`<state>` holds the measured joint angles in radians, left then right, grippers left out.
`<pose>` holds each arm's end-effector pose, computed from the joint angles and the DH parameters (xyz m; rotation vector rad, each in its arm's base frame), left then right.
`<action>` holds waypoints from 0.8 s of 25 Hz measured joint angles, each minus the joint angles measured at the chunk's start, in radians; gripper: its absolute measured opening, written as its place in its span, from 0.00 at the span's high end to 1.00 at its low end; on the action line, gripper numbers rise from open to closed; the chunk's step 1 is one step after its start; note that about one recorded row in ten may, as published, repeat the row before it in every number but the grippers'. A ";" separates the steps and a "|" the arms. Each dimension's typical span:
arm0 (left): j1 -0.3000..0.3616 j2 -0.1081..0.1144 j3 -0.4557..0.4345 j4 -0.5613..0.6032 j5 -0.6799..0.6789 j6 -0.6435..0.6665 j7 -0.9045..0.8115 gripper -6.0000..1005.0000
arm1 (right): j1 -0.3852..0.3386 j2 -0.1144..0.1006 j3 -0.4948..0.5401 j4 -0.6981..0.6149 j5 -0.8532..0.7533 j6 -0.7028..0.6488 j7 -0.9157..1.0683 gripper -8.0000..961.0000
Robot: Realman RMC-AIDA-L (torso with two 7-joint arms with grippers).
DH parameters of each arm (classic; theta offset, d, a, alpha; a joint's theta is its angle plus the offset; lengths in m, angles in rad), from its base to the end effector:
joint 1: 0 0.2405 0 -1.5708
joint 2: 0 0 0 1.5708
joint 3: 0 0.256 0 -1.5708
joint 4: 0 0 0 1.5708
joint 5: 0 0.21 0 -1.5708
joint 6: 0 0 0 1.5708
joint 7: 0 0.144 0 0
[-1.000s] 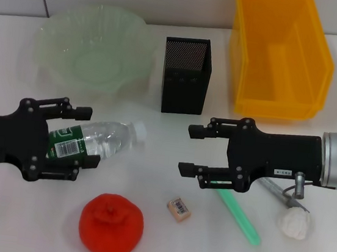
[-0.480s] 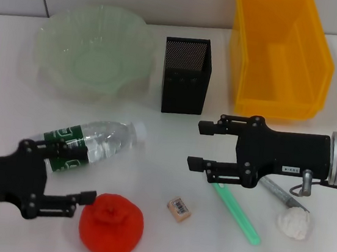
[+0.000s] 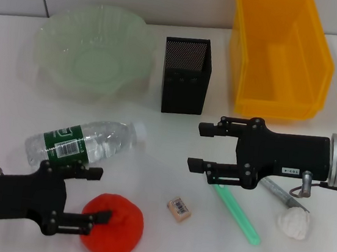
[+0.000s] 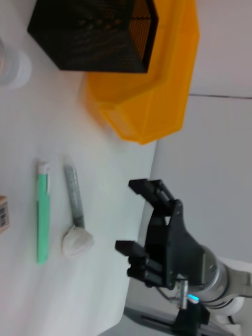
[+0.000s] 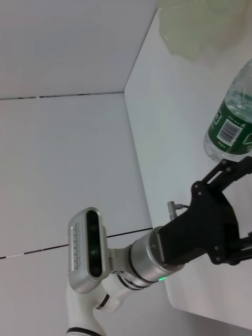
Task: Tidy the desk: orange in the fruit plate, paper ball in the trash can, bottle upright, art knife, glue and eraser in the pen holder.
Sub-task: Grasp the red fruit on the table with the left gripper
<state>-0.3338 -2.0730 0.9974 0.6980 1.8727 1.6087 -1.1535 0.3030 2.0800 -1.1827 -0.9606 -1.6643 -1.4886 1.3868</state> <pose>-0.2848 0.2654 -0.0256 -2.9094 -0.3712 -0.6380 0.2333 0.2984 -0.0096 -2.8091 0.3495 0.7133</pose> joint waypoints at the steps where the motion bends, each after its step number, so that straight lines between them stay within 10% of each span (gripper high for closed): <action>1: 0.000 0.000 0.000 0.000 0.000 0.000 0.000 0.20 | 0.000 0.000 0.000 0.000 0.000 0.000 0.000 0.26; 20: -0.004 -0.002 0.054 -0.065 -0.002 -0.013 0.038 0.21 | 0.003 0.002 0.000 0.002 -0.002 -0.002 0.000 0.26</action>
<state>-0.3382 -2.0752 1.0510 0.6327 1.8704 1.5956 -1.1152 0.3059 2.0817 -1.1831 -0.9588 -1.6660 -1.4904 1.3867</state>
